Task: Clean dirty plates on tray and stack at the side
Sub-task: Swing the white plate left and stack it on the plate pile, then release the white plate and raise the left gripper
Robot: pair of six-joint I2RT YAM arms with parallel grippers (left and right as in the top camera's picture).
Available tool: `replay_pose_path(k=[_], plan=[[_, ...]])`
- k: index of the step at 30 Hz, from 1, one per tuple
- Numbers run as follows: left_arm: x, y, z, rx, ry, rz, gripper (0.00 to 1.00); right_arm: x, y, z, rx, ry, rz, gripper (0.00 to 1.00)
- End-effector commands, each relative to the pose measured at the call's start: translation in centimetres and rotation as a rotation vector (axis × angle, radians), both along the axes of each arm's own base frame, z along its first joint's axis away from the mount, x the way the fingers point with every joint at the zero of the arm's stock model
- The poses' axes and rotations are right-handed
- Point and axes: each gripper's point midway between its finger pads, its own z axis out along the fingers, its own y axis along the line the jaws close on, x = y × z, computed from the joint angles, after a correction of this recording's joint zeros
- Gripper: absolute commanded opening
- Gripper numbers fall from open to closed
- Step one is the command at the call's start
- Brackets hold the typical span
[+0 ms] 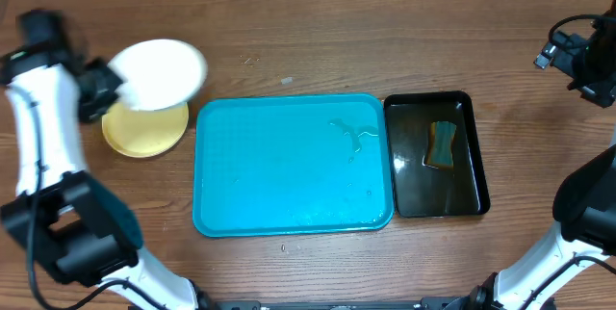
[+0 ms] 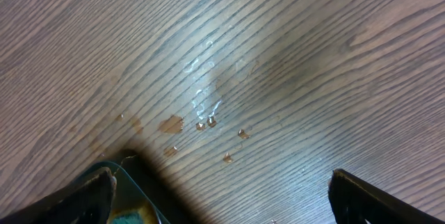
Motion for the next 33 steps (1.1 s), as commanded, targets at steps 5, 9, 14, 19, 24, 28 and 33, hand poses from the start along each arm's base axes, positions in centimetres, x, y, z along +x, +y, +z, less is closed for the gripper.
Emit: replay_pose_path(k=[5,9,14,19,24,28,33], plan=[[-3.6,5.9,-0.2,-0.019,0.008,0.127,0.04,0.3,-0.3,0.8,-0.016,-0.024,-0.003,1.00],[-4.3,6.4,-0.6,0.003,0.036,0.119,0.04,0.3,-0.3,0.8,-0.016,-0.024,-0.003,1.00],[-5.0,5.1,-2.4,-0.015,0.092,0.102,0.04,0.3,-0.3,0.8,-0.016,-0.024,-0.003,1.00],[-5.2,4.7,-4.7,-0.021,0.102,0.095,0.04,0.3,-0.3,0.8,-0.016,-0.024,-0.003,1.00],[-5.0,4.8,-5.1,-0.014,0.090,0.095,0.06,0.3,-0.3,0.8,-0.016,-0.024,-0.003,1.00],[-4.6,4.0,-5.1,-0.058,0.070,0.082,0.70,0.3,-0.3,0.8,-0.016,-0.024,-0.003,1.00],[-2.5,-0.3,-4.1,-0.258,-0.059,-0.076,0.84,0.3,-0.3,0.8,-0.016,-0.024,-0.003,1.00]])
